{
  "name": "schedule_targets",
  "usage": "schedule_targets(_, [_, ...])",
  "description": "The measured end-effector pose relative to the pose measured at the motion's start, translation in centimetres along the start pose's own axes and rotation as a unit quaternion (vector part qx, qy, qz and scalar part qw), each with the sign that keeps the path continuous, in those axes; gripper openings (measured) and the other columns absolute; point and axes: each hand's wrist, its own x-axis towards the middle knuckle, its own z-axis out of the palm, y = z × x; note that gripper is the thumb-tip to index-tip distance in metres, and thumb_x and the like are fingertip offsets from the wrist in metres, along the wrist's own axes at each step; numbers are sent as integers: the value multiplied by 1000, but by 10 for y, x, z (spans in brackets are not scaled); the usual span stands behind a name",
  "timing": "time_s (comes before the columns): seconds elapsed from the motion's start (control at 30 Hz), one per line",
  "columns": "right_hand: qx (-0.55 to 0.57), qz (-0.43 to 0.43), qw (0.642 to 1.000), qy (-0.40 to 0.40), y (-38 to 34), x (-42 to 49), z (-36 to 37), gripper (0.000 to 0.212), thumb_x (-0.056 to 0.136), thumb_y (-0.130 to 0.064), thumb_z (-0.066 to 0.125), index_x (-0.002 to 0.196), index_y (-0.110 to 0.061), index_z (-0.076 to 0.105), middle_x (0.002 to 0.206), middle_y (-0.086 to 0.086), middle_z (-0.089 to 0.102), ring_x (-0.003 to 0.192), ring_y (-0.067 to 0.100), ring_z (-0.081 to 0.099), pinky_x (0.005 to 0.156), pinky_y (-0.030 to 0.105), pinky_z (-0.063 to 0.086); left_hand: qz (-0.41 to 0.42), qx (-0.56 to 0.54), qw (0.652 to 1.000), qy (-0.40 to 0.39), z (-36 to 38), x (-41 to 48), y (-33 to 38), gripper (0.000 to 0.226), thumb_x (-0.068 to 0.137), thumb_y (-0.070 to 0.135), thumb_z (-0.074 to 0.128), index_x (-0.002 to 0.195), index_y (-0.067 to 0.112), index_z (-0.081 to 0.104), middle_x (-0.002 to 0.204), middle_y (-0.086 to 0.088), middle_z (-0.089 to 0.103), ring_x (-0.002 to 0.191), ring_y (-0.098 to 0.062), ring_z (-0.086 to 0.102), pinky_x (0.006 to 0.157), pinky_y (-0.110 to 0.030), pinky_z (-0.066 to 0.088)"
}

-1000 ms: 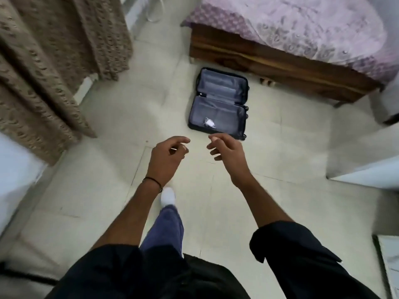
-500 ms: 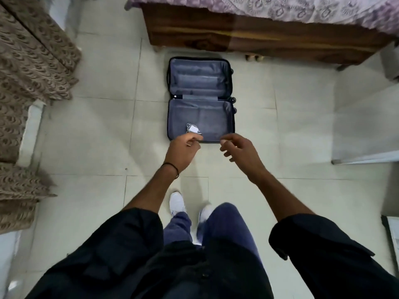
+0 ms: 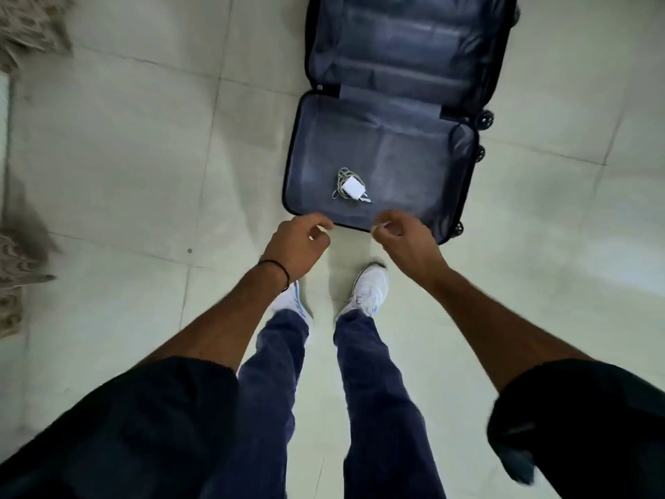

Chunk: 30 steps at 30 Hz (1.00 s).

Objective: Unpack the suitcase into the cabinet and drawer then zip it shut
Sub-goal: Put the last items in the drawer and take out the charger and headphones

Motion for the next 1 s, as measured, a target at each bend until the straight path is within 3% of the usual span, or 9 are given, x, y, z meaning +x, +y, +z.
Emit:
schedule_targets(0.07, [-66,-6,997,-24,31,70,16,22,94,-22,58,111,-12,66,102,8,70,95,25,65,83,30,48,-10,30,999,-14,26,60,-30,24,91,10,57,111,15,69,102,-6,69,89,-21,61,82,-22,45])
schedule_targets(0.17, [-117,-19,992,-34,75,157,46,43,92,-30,60,131,-12,58,122,15,64,110,34,61,95,38,48,4,82,996,-43,62,140,-82,29,91,15,58,118,7,67,117,-11,67,105,-28,61,92,-24,43])
schedule_targets(0.33, [-225,-93,970,-22,132,292,100,74,82,-33,63,151,-19,38,145,17,42,125,40,50,103,42,43,65,308,947,-59,113,261,-172,64,85,61,41,132,21,57,134,-9,58,124,-33,51,102,-46,42])
schedule_targets(0.4, [-276,-122,953,-26,142,335,118,87,77,-40,62,156,-24,29,155,19,29,134,45,41,110,45,38,79,355,930,-54,130,283,-198,59,89,65,36,127,25,59,133,-7,58,123,-33,51,100,-46,40])
schedule_targets(0.5, [-359,-128,924,-8,141,373,139,92,84,-34,71,158,-38,16,163,15,7,141,47,24,111,53,35,115,396,911,6,144,292,-213,57,94,58,23,111,24,65,120,-8,64,108,-36,58,91,-45,37])
schedule_targets(0.6, [-433,-129,892,33,134,381,155,90,82,-38,75,153,-38,20,161,14,10,139,46,23,102,59,44,110,391,914,20,148,295,-215,60,90,54,19,105,21,66,113,-11,65,103,-37,60,90,-48,37])
schedule_targets(0.67, [-436,-128,890,23,132,377,157,87,81,-36,78,149,-33,25,158,16,14,135,45,30,98,58,48,96,386,917,9,145,295,-211,56,94,53,22,106,21,66,114,-10,65,105,-35,59,92,-48,37])
schedule_targets(0.87, [-326,-108,939,25,130,326,122,83,70,-41,83,138,-26,38,136,15,32,118,44,45,90,53,51,71,307,949,-15,126,271,-181,34,99,38,39,106,16,64,114,-13,64,107,-35,57,91,-44,39])
schedule_targets(1.0, [-228,-96,968,29,99,262,86,78,69,-42,85,132,-26,43,127,11,38,110,33,50,89,41,52,79,154,985,16,98,223,-141,30,97,25,49,120,13,64,120,-13,65,107,-34,60,93,-42,48])
